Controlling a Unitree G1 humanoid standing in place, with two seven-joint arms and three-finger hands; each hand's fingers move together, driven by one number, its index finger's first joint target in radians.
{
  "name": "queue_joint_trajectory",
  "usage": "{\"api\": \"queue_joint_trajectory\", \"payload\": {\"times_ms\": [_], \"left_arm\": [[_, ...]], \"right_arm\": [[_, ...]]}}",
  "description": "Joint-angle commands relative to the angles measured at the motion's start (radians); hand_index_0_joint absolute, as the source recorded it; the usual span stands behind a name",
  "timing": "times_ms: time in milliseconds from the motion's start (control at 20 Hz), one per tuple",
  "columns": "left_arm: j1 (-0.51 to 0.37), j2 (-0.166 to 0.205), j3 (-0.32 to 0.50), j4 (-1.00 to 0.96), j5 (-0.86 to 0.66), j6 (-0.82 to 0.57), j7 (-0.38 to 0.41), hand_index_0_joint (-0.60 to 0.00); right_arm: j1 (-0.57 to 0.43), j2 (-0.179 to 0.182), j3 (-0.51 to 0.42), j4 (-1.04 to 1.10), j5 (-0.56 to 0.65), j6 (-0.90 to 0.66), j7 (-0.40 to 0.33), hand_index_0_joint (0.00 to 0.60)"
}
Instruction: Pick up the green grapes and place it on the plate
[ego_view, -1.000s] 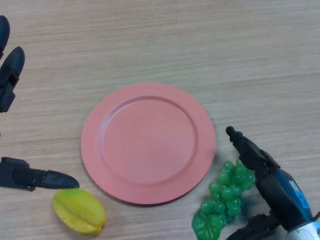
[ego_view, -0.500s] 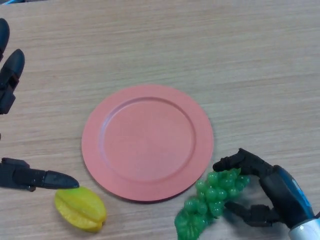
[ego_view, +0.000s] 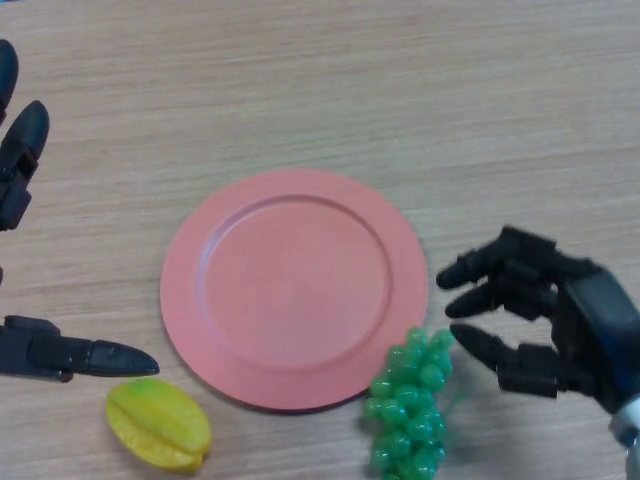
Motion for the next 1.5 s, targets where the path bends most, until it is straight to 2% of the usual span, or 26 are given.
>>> {"api": "queue_joint_trajectory", "payload": {"times_ms": [50, 150, 300, 400, 500, 550, 600, 650, 800, 900, 950, 1050, 1200, 1350, 1500], "left_arm": [[-0.023, 0.034, 0.028, -0.046, -0.019, -0.102, 0.037, 0.000], [-0.021, 0.033, 0.029, -0.055, -0.021, -0.097, 0.032, 0.000], [-0.023, 0.034, 0.033, -0.060, -0.033, -0.089, 0.030, 0.000], [-0.026, 0.038, 0.040, -0.062, -0.042, -0.083, 0.029, 0.000], [-0.027, 0.039, 0.042, -0.058, -0.045, -0.084, 0.027, 0.000], [-0.027, 0.039, 0.043, -0.050, -0.048, -0.089, 0.026, 0.000], [-0.026, 0.040, 0.043, -0.042, -0.049, -0.095, 0.023, 0.000], [-0.025, 0.042, 0.042, -0.020, -0.046, -0.109, 0.015, 0.000], [-0.036, 0.051, 0.041, -0.002, -0.037, -0.113, 0.013, 0.000], [-0.044, 0.059, 0.044, -0.001, -0.040, -0.105, 0.013, 0.000], [-0.048, 0.062, 0.046, 0.002, -0.042, -0.103, 0.011, 0.000], [-0.051, 0.065, 0.048, 0.005, -0.041, -0.107, 0.013, 0.000], [-0.051, 0.065, 0.047, -0.001, -0.040, -0.106, 0.016, 0.000], [-0.049, 0.063, 0.049, -0.003, -0.043, -0.110, 0.012, 0.000], [-0.043, 0.058, 0.051, -0.004, -0.046, -0.120, 0.014, 0.000]], "right_arm": [[-0.089, 0.010, 0.030, -0.174, 0.038, 0.036, -0.048, 0.600], [-0.152, 0.018, 0.082, -0.258, 0.015, 0.141, -0.073, 0.600], [-0.189, 0.020, 0.129, -0.335, -0.025, 0.225, -0.104, 0.600], [-0.193, 0.020, 0.152, -0.367, -0.170, 0.291, -0.110, 0.600], [-0.187, 0.020, 0.160, -0.387, -0.226, 0.313, -0.109, 0.400], [-0.178, 0.020, 0.165, -0.409, -0.254, 0.329, -0.101, 0.250], [-0.168, 0.020, 0.170, -0.432, -0.283, 0.345, -0.090, 0.150], [-0.133, 0.017, 0.182, -0.488, -0.366, 0.376, -0.045, 0.008], [-0.075, 0.007, 0.189, -0.524, -0.414, 0.374, 0.004, 0.000], [-0.017, -0.035, 0.168, -0.490, -0.406, 0.222, 0.065, 0.000], [0.006, -0.055, 0.127, -0.436, -0.404, 0.065, 0.110, 0.000], [-0.009, -0.069, 0.053, -0.332, -0.443, -0.179, 0.176, 0.000], [-0.046, -0.084, -0.016, -0.242, -0.524, -0.369, 0.289, 0.000], [-0.091, -0.119, -0.063, -0.146, -0.620, -0.577, 0.401, 0.000], [-0.132, -0.145, -0.082, -0.065, -0.756, -0.762, 0.399, 0.000]]}}
